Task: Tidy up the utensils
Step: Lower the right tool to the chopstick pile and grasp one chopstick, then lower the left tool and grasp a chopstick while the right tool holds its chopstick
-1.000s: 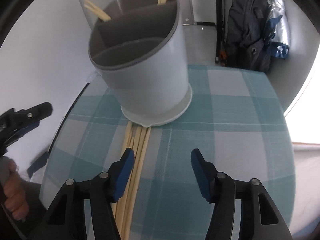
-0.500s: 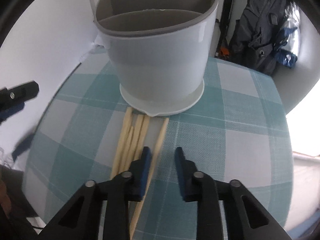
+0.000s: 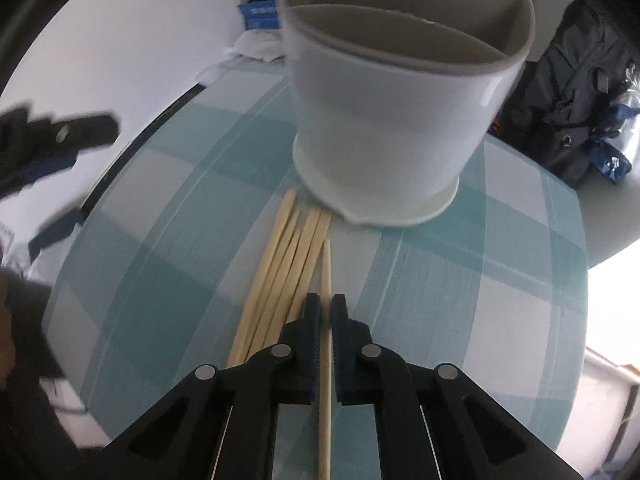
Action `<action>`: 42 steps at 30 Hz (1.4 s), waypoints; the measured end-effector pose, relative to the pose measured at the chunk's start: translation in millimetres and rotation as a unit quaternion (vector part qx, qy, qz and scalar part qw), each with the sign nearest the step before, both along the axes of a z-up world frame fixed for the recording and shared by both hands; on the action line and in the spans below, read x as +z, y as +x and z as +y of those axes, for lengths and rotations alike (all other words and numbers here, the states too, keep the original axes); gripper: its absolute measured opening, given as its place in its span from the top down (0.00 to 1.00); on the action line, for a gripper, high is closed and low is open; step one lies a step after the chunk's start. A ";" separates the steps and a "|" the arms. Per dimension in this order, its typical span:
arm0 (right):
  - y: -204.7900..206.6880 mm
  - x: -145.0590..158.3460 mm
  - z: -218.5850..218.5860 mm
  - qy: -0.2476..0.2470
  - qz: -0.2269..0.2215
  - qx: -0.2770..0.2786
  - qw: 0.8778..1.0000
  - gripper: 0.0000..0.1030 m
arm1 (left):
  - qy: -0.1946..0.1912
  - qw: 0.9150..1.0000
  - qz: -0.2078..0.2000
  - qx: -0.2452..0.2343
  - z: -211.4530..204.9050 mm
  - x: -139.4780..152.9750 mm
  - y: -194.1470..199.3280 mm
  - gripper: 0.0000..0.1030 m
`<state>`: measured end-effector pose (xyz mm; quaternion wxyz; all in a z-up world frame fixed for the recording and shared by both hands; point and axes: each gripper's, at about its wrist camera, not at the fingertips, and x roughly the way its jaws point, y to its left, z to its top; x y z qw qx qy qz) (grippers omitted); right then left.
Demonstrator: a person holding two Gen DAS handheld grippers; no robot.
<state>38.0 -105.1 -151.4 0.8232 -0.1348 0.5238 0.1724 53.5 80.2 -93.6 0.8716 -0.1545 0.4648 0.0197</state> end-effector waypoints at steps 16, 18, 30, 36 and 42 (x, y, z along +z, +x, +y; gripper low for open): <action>12.3 -3.6 19.5 0.014 -0.012 0.013 1.000 0.92 | 0.008 1.000 0.016 0.015 2.9 -10.2 1.4 0.16; 15.7 -4.3 15.3 0.030 -0.007 0.008 0.999 0.96 | 0.011 1.000 0.024 0.013 1.2 -14.2 3.0 0.16; 11.0 41.0 -65.0 0.194 -0.045 -0.116 0.973 0.96 | -0.001 0.993 0.084 -0.077 -48.5 -33.3 12.5 0.16; 16.6 51.2 -114.7 0.285 -0.055 -0.162 0.943 0.96 | 0.043 0.989 0.092 -0.108 -71.4 -39.1 12.4 0.16; 19.6 65.0 -143.0 0.325 -0.072 -0.175 0.927 0.96 | 0.090 0.985 0.093 -0.118 -79.1 -40.8 10.2 0.16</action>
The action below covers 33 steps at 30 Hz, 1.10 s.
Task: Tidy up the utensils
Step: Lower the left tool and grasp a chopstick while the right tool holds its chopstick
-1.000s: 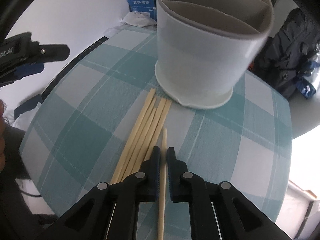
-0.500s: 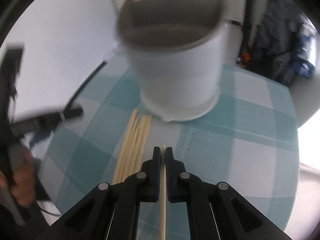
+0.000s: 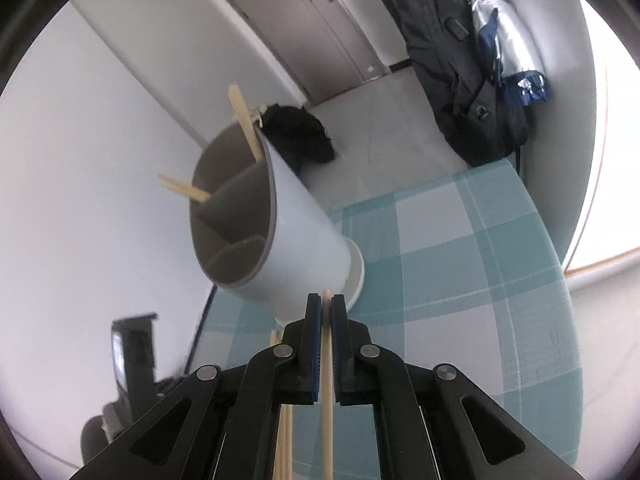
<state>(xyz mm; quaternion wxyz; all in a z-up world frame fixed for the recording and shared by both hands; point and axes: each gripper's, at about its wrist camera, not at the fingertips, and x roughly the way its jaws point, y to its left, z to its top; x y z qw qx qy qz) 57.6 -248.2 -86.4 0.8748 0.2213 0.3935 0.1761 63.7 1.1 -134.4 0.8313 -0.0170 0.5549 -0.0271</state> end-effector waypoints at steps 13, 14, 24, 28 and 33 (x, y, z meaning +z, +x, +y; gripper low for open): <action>-15.8 19.7 -8.6 0.006 -0.036 -0.005 0.999 0.96 | 0.029 0.999 0.026 0.021 0.8 -6.9 15.3 0.07; -16.7 20.2 -9.0 0.005 -0.038 -0.005 0.999 0.96 | 0.032 0.999 0.024 0.018 1.5 -7.1 15.3 0.07; -25.1 25.4 -18.0 0.013 -0.050 -0.013 0.999 0.96 | 0.038 0.998 0.031 0.037 7.0 -6.3 31.3 0.13; -27.3 28.6 -19.3 0.014 -0.056 -0.016 0.998 0.96 | 0.030 0.998 0.039 0.038 1.3 -1.6 37.8 0.41; -30.4 34.1 -18.9 0.013 -0.067 -0.018 0.998 0.96 | 0.020 0.997 0.059 0.037 -10.6 1.9 42.8 0.92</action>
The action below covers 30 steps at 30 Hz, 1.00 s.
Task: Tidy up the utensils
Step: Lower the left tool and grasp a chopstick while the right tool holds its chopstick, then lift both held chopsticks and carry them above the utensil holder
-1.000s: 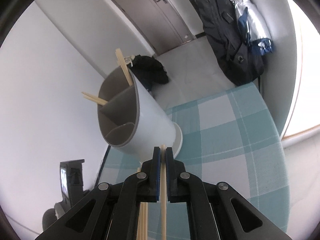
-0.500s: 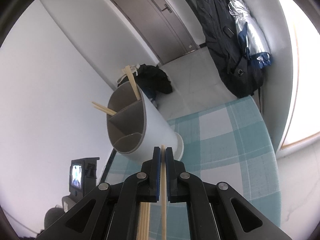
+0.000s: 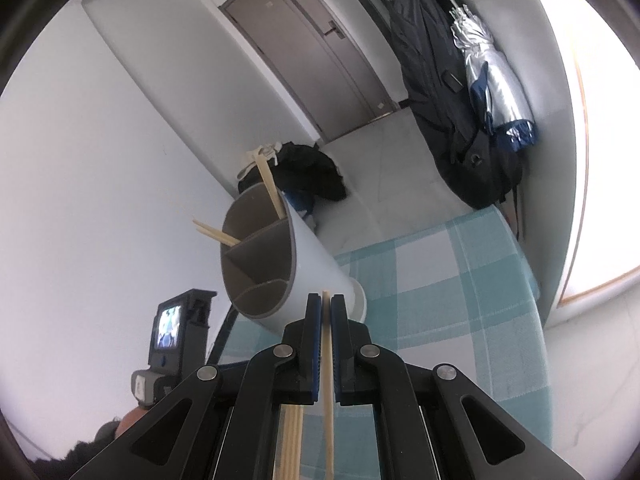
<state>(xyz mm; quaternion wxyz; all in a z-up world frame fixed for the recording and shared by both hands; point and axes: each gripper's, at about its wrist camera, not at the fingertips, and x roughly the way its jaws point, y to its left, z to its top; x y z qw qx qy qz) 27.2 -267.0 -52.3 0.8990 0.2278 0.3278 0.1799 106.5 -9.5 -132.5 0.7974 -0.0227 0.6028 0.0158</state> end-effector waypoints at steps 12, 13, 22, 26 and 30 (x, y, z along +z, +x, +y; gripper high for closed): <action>-13.4 10.0 18.7 -0.034 -0.032 0.009 0.999 0.96 | -0.076 0.995 -0.061 0.019 5.9 36.4 -14.0 0.98; -15.5 11.2 20.2 -0.037 -0.036 0.010 0.999 0.96 | -0.092 0.993 -0.077 0.017 6.0 43.2 -18.1 0.98; -37.2 22.9 39.0 -0.070 -0.079 0.022 0.994 0.96 | -0.128 0.963 -0.225 -0.072 -3.7 103.8 -76.5 0.98; -42.4 25.4 43.2 -0.080 -0.086 0.023 0.993 0.96 | -0.141 0.943 -0.281 -0.108 -7.4 121.0 -96.1 0.98; -47.8 26.9 46.0 -0.090 -0.095 0.022 0.991 0.96 | -0.138 0.937 -0.291 -0.131 -11.0 125.9 -104.4 0.98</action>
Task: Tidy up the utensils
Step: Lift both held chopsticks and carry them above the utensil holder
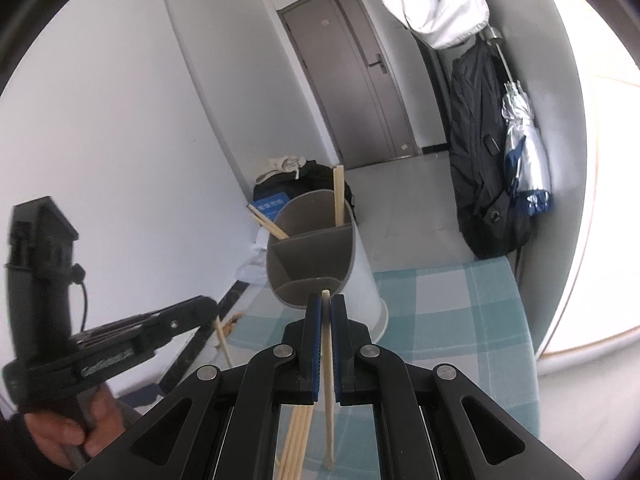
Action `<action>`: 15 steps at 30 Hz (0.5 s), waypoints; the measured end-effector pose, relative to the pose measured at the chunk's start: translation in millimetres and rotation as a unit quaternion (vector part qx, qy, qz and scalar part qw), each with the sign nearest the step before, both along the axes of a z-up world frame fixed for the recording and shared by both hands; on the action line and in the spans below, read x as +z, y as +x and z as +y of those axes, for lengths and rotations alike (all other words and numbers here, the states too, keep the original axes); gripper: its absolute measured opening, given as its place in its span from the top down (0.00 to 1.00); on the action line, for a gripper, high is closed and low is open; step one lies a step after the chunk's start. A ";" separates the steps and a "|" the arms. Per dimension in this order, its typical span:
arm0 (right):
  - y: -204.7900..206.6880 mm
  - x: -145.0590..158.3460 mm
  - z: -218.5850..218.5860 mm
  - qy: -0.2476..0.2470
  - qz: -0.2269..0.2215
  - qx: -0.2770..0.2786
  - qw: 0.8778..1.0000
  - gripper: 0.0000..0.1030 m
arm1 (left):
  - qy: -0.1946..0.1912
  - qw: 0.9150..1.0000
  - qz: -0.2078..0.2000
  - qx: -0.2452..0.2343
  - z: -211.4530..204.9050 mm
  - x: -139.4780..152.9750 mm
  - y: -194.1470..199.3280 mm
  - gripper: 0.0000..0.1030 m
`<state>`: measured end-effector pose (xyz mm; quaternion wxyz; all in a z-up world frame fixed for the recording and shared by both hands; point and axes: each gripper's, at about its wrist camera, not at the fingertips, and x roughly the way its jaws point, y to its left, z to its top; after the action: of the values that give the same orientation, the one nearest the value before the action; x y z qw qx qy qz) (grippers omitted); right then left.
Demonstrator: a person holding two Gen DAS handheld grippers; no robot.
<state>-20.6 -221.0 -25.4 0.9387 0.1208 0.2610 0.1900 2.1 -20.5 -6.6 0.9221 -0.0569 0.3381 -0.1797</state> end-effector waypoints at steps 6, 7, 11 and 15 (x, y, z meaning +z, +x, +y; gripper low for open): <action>-6.0 3.1 8.0 -0.017 -0.012 -0.001 1.000 0.96 | 0.006 1.000 0.009 -0.004 1.8 3.9 -1.9 0.98; -6.9 3.8 9.6 -0.020 -0.013 -0.001 1.000 0.96 | 0.005 1.000 0.012 -0.003 2.8 5.0 -2.8 0.98; -11.2 5.9 13.1 -0.028 -0.018 -0.005 0.999 0.96 | -0.009 1.000 0.027 0.000 8.3 10.8 -4.9 0.98; -15.5 8.0 11.6 -0.021 -0.019 -0.013 0.999 0.96 | -0.024 0.999 0.028 -0.002 10.5 18.2 -10.6 0.98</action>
<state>-36.1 -209.5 -17.5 0.9484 0.1005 0.2451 0.1742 -8.6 -10.0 11.6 0.9101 -0.0834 0.3595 -0.1883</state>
